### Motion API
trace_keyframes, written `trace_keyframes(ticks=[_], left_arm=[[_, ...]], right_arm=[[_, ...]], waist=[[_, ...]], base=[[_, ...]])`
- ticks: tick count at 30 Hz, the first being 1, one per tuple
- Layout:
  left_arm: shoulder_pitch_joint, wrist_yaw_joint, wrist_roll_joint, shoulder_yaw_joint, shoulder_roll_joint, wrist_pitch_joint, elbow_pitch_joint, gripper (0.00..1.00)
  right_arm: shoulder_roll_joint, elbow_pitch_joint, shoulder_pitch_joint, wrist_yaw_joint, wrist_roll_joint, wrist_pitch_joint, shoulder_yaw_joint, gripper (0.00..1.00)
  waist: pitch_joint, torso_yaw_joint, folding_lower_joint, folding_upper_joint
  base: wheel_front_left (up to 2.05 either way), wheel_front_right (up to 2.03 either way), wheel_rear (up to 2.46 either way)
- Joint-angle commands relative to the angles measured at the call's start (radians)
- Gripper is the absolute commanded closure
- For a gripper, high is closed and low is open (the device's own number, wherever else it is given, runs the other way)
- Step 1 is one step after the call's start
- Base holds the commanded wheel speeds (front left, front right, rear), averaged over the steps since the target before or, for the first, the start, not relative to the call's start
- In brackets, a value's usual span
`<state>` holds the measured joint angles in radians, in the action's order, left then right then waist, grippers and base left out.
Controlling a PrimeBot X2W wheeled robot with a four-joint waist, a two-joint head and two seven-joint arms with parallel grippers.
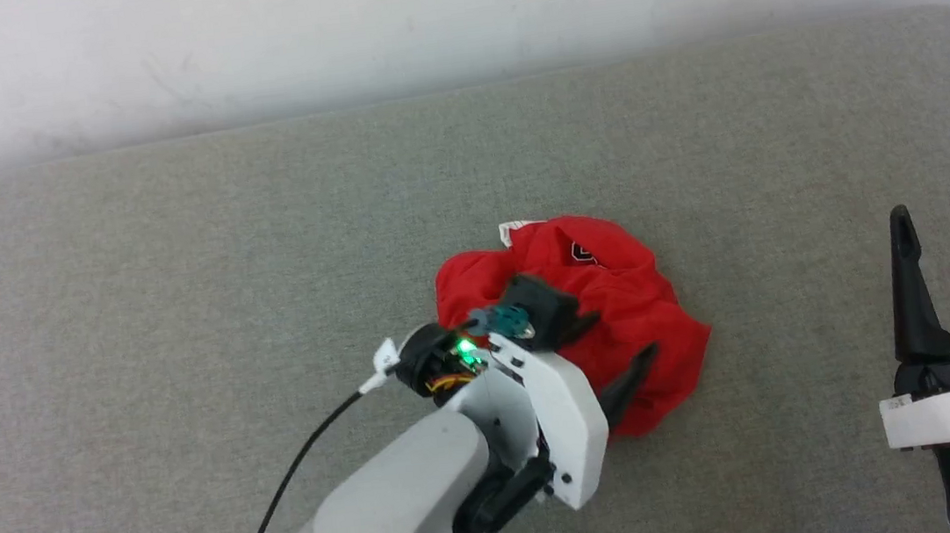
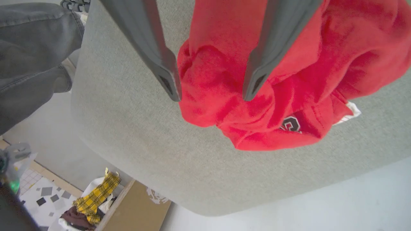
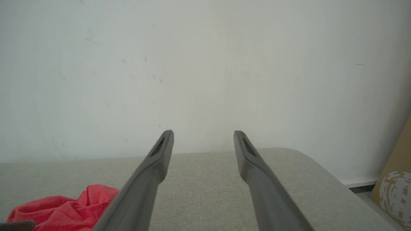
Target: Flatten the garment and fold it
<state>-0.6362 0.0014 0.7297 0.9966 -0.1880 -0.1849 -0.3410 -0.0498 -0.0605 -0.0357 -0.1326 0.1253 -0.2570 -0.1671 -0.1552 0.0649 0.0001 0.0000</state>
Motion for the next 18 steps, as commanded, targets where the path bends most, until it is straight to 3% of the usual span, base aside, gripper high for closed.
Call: trace_keyframes(ticks=[1,5,10,13,16,18], left_arm=[[0.003,-0.001,0.021,-0.036,-0.001,0.040,0.029,0.00],[0.030,0.029,0.051,-0.110,-0.028,0.113,0.107,0.00],[0.123,0.152,-0.004,-0.247,-0.159,0.313,0.249,0.00],[0.228,0.198,-0.030,-0.308,-0.242,0.406,0.327,0.00],[0.361,0.257,-0.070,-0.396,-0.296,0.442,0.395,0.00],[0.453,0.298,-0.117,-0.480,-0.294,0.446,0.449,0.00]], right_arm=[[0.000,0.005,0.004,0.002,-0.003,-0.005,0.001,0.00],[0.000,0.010,0.015,0.002,-0.005,-0.005,0.007,0.00],[0.000,0.016,0.037,0.002,-0.003,-0.005,0.014,0.00],[0.000,0.015,0.052,0.002,-0.003,-0.005,0.016,0.00],[0.000,0.015,0.067,0.002,-0.003,-0.005,0.015,0.00],[0.000,0.014,0.075,0.002,-0.002,-0.005,0.010,0.00]], waist=[[0.030,-0.018,-0.0001,0.0000],[0.054,-0.026,-0.0001,0.0000],[0.083,-0.035,-0.0001,0.0000],[0.092,-0.040,-0.0001,0.0000],[0.096,-0.046,-0.0001,0.0000],[0.094,-0.056,-0.0001,0.0000]], base=[[0.00,0.00,0.00],[0.00,0.00,0.00],[0.00,0.00,0.00],[0.00,0.00,0.00],[0.00,0.00,0.00],[0.00,0.00,0.00]])
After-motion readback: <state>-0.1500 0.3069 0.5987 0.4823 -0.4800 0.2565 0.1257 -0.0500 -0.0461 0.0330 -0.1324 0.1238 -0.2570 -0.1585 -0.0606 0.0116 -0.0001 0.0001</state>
